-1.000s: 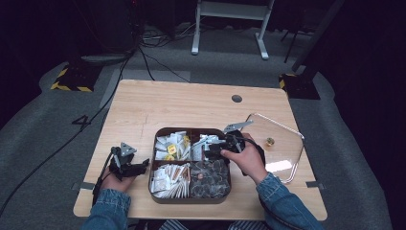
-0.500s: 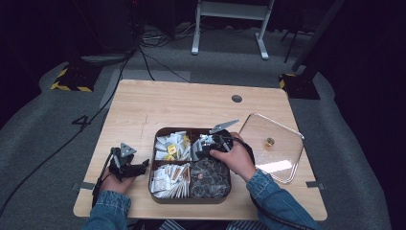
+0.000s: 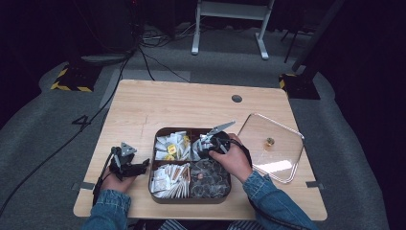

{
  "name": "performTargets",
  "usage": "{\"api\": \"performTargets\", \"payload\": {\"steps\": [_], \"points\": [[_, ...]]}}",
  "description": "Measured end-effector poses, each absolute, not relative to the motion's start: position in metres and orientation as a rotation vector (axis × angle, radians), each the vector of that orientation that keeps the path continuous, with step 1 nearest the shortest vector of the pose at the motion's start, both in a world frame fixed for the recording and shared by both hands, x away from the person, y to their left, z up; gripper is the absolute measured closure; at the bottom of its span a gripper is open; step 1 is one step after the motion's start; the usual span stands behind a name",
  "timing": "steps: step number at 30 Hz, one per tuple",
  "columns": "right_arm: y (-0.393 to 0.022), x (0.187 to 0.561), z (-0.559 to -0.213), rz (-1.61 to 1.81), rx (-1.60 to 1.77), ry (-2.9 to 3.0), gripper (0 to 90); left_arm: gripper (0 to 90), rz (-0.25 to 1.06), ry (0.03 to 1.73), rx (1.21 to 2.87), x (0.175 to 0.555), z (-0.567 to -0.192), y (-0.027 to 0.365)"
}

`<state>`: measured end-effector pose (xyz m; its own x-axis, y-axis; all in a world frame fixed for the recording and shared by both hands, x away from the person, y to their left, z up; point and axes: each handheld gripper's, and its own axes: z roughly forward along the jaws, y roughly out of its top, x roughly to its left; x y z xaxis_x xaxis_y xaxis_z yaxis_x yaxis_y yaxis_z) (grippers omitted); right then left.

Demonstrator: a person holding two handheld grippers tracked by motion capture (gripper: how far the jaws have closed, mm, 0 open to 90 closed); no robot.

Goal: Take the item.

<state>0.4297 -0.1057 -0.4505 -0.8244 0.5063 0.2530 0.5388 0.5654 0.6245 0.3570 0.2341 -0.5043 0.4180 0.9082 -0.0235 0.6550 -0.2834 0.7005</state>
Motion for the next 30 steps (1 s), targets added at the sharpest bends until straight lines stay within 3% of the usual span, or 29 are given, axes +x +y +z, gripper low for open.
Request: {"api": "performTargets", "payload": {"steps": [30], "points": [[-0.149,0.403,-0.404,-1.446,-0.889,-2.612,88.1,24.3,0.511,1.314,2.039,0.361,-0.504,0.233]]}}
